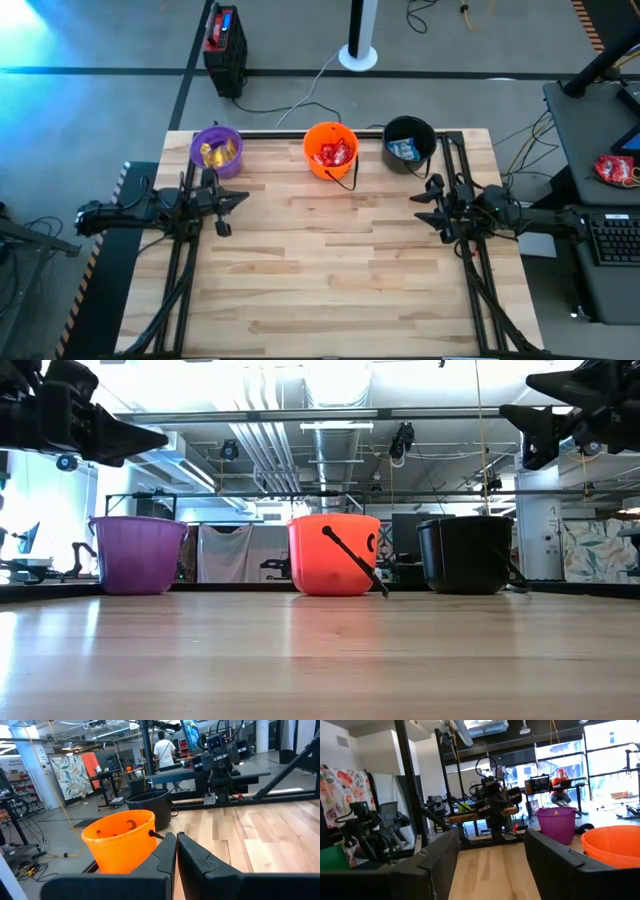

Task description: Sort candy by brand, put in halloween buckets

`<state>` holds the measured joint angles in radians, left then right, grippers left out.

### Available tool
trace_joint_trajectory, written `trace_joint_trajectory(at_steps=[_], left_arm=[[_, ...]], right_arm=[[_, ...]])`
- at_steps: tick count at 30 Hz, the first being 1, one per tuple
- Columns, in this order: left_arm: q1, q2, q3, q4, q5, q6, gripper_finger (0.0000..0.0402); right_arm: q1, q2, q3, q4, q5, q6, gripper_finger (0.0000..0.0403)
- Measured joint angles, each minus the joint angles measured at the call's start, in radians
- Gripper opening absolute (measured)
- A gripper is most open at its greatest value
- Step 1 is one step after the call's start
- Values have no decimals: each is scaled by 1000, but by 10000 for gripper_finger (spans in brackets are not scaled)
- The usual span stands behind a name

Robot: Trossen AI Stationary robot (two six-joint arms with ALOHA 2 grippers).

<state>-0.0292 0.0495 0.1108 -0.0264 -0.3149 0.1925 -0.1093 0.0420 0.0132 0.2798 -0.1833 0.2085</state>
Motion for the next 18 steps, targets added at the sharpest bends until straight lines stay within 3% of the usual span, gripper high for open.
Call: trace_joint_trajectory(at_steps=[18], left_arm=[[0, 29, 0, 0, 0, 0, 0]], right_arm=[[0, 0, 0, 0, 0, 0, 215]])
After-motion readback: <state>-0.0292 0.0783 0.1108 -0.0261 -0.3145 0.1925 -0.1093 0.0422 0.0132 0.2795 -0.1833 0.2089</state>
